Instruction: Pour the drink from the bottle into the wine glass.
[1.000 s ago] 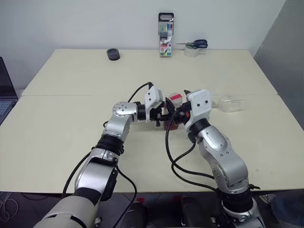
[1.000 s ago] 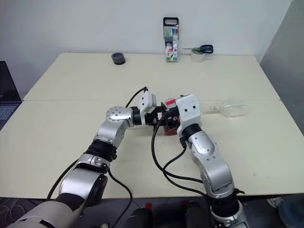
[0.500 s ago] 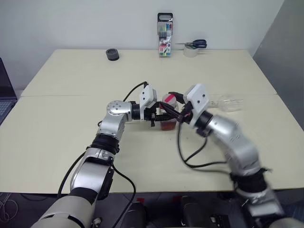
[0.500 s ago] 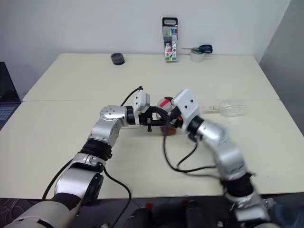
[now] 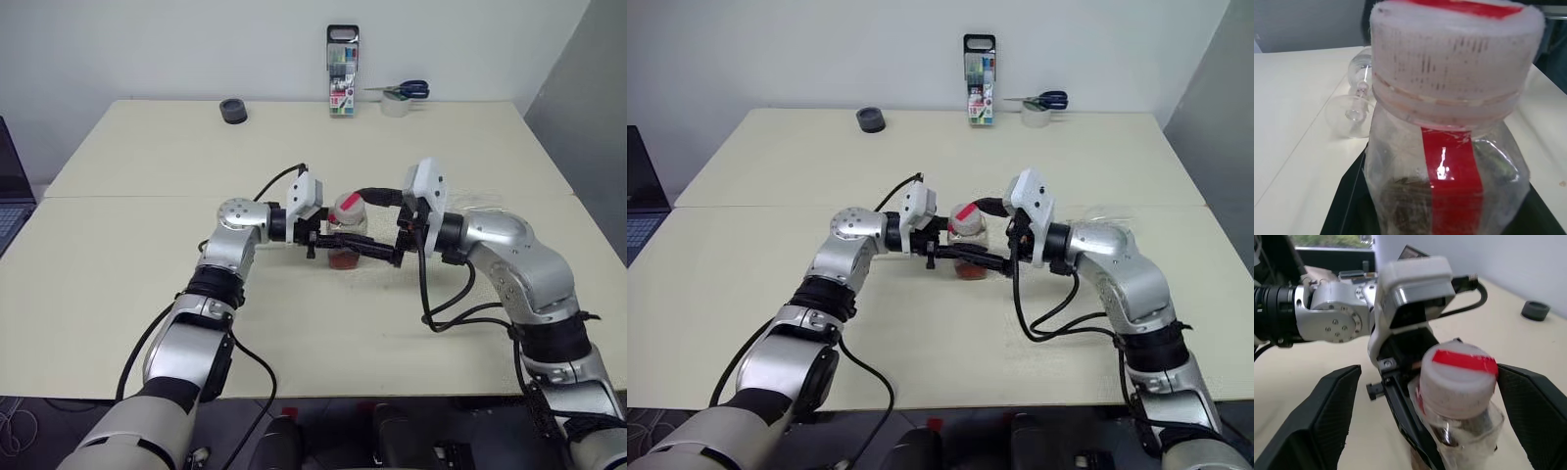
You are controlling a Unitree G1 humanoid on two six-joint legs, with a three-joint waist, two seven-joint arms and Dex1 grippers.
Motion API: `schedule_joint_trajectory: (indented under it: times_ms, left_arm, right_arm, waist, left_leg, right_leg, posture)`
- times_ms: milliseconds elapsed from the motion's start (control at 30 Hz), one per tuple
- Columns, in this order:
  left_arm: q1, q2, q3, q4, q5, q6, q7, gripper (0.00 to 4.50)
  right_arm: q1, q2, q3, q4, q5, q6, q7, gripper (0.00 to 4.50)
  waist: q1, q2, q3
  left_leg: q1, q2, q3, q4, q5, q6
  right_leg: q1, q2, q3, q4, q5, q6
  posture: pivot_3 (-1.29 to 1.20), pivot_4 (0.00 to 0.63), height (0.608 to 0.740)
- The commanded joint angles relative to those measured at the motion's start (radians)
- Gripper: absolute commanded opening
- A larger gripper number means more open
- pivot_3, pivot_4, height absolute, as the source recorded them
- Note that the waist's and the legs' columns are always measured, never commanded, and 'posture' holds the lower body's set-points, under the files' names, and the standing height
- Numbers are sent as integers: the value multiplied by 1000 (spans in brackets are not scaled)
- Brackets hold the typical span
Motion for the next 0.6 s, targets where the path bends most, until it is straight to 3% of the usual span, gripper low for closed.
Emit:
schedule_joint_trajectory:
  times_ms: [33, 300, 600]
  left_arm:
    - [-30, -2, 24, -35, -30, 2, -7, 1761]
    - [-23, -2, 19, -54, -31, 13, -27, 1761]
    - [-6, 3, 16, -74, -30, 24, -32, 1744]
  right_arm:
    - [29, 42, -9, -80, -49, -37, -111, 4379]
    - [1, 105, -17, -4, -120, -90, -211, 4379]
    - [40, 46, -77, -19, -109, -74, -221, 4379]
  waist:
    - [0, 0, 0]
    - [-1, 0, 0]
    - [-1, 0, 0]
  left_leg:
    - [0, 0, 0, 0, 0, -1]
    - [0, 0, 1, 0, 0, -1]
    - [0, 0, 1, 0, 0, -1]
  right_leg:
    - [0, 0, 0, 0, 0, 0]
    - [0, 1, 0, 0, 0, 0]
    - [0, 0, 0, 0, 0, 0]
  posture:
    - [0, 150, 740]
    - [0, 150, 740]
    - [0, 150, 740]
